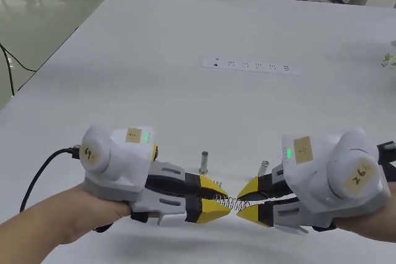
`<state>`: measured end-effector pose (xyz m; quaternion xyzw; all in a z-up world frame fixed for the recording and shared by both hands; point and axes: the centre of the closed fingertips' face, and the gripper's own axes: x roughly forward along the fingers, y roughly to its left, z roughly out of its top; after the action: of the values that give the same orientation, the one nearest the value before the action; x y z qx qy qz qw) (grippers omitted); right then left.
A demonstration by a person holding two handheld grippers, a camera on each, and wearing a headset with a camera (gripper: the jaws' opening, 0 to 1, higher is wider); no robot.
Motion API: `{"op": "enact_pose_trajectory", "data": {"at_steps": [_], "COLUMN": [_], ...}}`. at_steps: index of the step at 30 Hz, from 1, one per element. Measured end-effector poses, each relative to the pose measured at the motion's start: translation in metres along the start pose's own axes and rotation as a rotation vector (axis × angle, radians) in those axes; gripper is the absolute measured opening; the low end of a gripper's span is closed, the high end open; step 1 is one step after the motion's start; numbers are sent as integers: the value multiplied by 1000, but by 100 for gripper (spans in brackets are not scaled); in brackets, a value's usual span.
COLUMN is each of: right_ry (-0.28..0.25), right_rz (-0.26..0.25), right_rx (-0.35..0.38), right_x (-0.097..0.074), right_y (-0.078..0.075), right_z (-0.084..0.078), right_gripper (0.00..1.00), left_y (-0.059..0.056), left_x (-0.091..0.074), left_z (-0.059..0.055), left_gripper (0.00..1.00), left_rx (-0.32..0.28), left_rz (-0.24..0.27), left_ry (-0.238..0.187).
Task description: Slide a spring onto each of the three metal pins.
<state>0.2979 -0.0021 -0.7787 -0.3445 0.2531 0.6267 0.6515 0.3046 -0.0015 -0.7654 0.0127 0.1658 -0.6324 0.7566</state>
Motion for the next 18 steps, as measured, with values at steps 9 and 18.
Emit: {"op": "enact_pose_trajectory", "data": {"at_steps": [9, 18], "right_ry": [-22, -34], "right_rz": [6, 16], "right_rx": [21, 28], "right_x": [-1, -1], "right_y": [-1, 2], "right_z": [0, 0], "right_gripper": [8, 8], "left_y": [-1, -3], "left_x": [0, 0], "left_z": [1, 0], "left_gripper": [2, 2], "left_rx": [-4, -10], "left_rz": [-7, -18], "left_ry": [-1, 0]}}
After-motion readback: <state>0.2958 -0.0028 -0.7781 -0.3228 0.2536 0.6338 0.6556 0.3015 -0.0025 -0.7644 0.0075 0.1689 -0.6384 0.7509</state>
